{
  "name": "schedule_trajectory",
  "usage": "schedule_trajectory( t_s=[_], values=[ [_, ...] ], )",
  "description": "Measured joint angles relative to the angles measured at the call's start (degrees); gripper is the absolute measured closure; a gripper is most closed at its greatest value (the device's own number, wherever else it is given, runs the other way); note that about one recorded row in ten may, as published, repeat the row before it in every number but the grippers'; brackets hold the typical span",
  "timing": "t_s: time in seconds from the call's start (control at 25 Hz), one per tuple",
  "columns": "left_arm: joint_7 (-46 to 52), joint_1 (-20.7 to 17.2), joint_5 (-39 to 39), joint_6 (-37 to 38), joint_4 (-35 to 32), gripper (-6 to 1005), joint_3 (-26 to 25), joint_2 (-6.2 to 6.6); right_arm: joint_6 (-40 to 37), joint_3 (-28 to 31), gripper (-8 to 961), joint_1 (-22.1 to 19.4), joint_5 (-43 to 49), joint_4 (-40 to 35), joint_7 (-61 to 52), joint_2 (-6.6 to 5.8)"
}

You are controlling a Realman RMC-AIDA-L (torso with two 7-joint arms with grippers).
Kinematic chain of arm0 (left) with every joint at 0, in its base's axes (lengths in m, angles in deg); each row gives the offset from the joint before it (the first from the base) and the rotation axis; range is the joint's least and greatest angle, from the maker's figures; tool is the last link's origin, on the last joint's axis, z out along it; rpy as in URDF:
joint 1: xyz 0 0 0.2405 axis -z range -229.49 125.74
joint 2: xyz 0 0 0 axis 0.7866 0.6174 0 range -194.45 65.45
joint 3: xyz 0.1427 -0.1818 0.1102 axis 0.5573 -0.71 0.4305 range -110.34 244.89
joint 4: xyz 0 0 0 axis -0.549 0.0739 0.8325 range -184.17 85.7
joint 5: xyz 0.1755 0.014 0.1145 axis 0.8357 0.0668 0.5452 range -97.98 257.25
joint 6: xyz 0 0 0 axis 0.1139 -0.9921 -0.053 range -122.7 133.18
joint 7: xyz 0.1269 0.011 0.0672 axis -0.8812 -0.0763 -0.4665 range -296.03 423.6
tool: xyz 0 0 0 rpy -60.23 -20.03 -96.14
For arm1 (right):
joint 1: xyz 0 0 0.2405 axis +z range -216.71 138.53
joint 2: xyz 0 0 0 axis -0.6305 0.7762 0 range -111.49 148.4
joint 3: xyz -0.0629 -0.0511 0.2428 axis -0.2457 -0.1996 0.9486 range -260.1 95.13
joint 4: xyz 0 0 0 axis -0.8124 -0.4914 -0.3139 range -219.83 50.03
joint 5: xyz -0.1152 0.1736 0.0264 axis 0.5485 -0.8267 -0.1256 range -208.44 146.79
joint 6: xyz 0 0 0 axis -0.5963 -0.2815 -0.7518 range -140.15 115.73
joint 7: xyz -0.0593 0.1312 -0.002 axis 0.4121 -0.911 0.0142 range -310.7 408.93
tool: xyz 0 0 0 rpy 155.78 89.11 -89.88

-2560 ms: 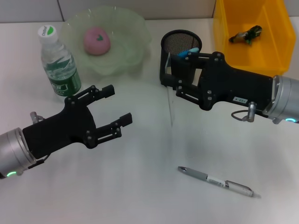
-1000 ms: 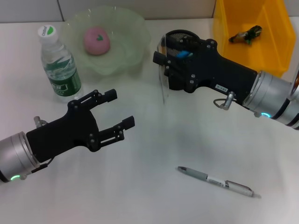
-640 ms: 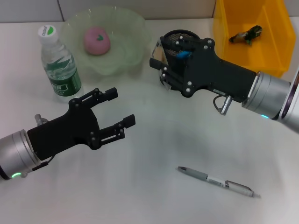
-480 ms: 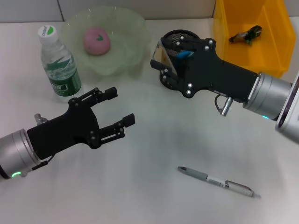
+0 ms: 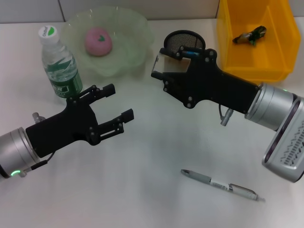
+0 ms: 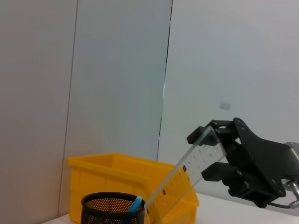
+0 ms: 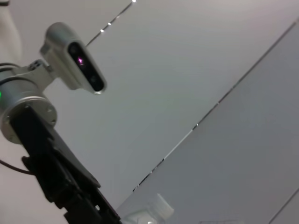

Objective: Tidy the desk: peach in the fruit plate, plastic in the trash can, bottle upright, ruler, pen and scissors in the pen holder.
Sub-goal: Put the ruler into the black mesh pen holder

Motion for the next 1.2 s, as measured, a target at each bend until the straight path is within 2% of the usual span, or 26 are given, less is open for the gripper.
schedule_trajectory(
  t_s=[0.28,0.6,0.96,1.2],
  values=[
    [0.65,-0.02,-0.01,-0.09,0.05,205,-0.73,0.00,-3.95,-1.10,576,0.07,0.25,0.94,2.15,0.03],
    [0.75,-0.33,-0.01,-0.10,0.07,205,-0.85,-0.09,-4.41,-1.22,576,-0.09,0.22,1.02,6.53,0.04],
    [0.75,-0.44,0.00,-0.18,0.69,206,-0.76,-0.10,-3.26,-0.22,577,0.21,-0.43,0.48,11.93,0.04],
    [0.41,-0.45,0.01,-0.18,0.86,206,-0.71,-0.10,1.47,-0.10,577,1.36,-0.49,-0.27,14.52,0.04]
  ],
)
